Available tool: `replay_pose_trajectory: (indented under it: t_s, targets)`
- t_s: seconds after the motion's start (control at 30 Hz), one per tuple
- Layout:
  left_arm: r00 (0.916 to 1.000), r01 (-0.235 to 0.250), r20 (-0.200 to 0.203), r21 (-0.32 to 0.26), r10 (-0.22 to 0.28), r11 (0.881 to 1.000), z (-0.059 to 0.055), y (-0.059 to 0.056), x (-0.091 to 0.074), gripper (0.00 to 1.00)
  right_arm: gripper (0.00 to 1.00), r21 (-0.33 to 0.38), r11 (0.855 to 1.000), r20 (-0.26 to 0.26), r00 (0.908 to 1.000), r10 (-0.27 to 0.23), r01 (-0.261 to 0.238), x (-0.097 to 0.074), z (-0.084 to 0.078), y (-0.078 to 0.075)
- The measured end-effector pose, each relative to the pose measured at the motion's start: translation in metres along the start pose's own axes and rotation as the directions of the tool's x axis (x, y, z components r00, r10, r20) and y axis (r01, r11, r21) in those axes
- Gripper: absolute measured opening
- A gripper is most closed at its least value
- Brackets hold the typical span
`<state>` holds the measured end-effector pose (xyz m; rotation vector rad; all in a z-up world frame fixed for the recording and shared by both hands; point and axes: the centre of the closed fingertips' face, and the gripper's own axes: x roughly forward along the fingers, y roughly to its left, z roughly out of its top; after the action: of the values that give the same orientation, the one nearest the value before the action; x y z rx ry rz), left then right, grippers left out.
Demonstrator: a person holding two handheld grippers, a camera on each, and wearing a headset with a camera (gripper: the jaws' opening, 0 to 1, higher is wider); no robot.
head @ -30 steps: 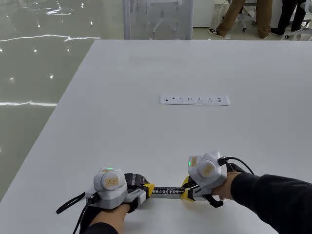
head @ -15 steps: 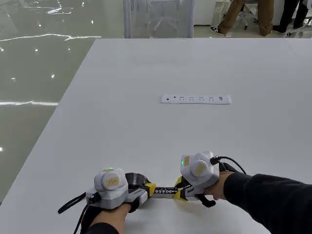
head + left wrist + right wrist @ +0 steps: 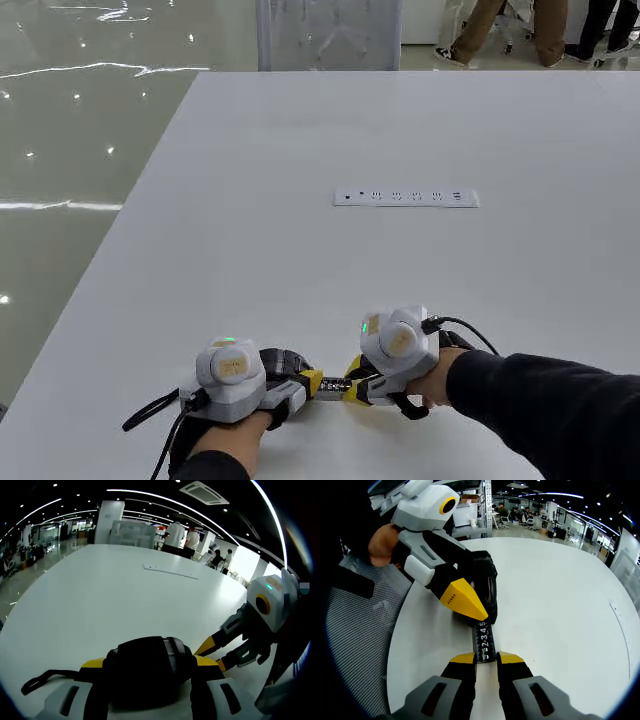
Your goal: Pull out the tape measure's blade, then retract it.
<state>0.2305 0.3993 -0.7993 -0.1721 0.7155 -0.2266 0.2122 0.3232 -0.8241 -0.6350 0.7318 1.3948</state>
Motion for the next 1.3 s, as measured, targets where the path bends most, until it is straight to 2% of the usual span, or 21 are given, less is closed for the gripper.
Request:
replay_pose_trajectory:
  t_s: [0.1,0.23,0.77,1.3]
  targets:
    - [1.0,0.002,0.0,0.0,-0.002,1.0,0.0,0.0,0.0,0.62,0.12,-0.009,1.0,0.01,0.9999,-0.001,0.001,0.003,0.004,0.001]
    - [1.0,0.002,0.0,-0.002,-0.002,1.0,0.0,0.001,0.0,0.62,0.12,0.018,1.0,0.021,0.9998,0.008,-0.008,0.006,0.006,0.001]
    - [0.9999,0.011,-0.004,-0.006,-0.011,1.0,0.0,0.0,0.0,0.62,0.12,0.01,1.0,0.04,0.999,0.02,-0.021,0.022,0.025,0.004]
    - [0.9998,0.019,-0.007,-0.005,-0.019,1.0,-0.001,0.001,0.0,0.62,0.12,0.029,0.999,0.049,0.9986,0.021,-0.022,0.023,0.025,0.003]
